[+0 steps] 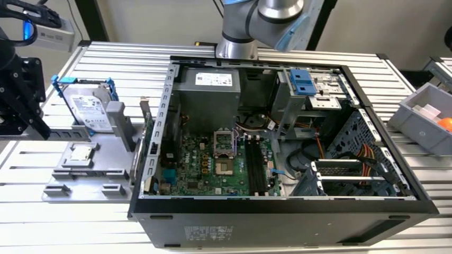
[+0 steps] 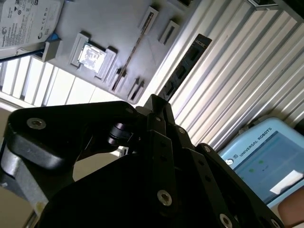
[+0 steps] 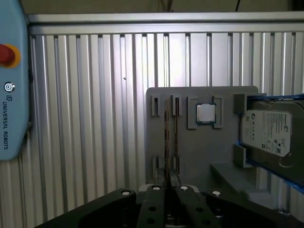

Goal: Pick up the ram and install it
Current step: 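Pick up the ram and move it above insertion slot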

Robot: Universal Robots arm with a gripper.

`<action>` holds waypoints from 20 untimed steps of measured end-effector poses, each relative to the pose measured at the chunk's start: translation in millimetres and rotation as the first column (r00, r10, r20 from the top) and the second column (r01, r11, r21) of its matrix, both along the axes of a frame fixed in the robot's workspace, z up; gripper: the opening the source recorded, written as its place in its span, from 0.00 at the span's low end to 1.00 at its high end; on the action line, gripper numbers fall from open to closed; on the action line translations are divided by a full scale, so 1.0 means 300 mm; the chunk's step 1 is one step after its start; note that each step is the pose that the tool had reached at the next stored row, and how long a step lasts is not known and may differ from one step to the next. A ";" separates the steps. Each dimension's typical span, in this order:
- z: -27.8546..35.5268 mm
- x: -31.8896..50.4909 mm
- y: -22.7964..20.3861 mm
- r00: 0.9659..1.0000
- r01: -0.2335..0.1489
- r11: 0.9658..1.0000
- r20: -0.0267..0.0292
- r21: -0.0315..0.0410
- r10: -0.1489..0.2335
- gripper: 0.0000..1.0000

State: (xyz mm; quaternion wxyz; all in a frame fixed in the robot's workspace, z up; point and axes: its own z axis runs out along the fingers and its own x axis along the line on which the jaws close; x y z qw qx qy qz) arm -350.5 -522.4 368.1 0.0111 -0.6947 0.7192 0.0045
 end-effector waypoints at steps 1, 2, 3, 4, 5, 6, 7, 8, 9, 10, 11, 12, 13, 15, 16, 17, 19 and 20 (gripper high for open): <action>0.003 0.000 0.000 1.000 0.000 1.000 0.000 0.000 0.000 0.00; 0.006 0.000 0.000 1.000 0.000 1.000 0.000 0.000 0.000 0.00; 0.009 0.000 0.000 1.000 0.000 1.000 0.000 0.000 0.000 0.00; 0.012 0.000 0.000 1.000 0.000 1.000 0.000 0.000 0.000 0.00; 0.015 0.000 0.000 1.000 0.000 1.000 0.000 0.000 0.000 0.00; 0.017 0.000 0.000 1.000 0.000 1.000 0.000 0.000 0.000 0.00; 0.020 0.000 0.000 1.000 0.000 1.000 0.000 0.000 0.000 0.00; 0.023 0.000 0.000 1.000 0.000 1.000 0.000 0.000 0.000 0.00; 0.025 0.000 0.000 1.000 0.000 1.000 0.000 0.000 0.000 0.00; 0.027 0.000 0.000 1.000 0.000 1.000 0.000 0.000 0.000 0.00; 0.028 0.000 0.000 1.000 0.000 1.000 0.001 0.000 0.000 0.00; 0.028 0.000 0.000 1.000 0.000 1.000 0.001 0.000 0.000 0.00; 0.028 0.000 0.000 1.000 0.000 1.000 0.001 0.000 0.000 0.00; 0.030 0.000 0.000 1.000 0.000 1.000 0.001 0.000 0.000 0.00; 0.030 0.000 0.000 1.000 0.000 1.000 0.000 0.000 0.000 0.00; 0.031 0.000 0.000 1.000 0.000 1.000 0.000 0.000 0.000 0.00; 0.031 0.000 0.000 1.000 0.000 1.000 0.001 0.000 0.000 0.00; 0.031 0.000 0.000 1.000 0.000 1.000 0.001 0.000 0.000 0.00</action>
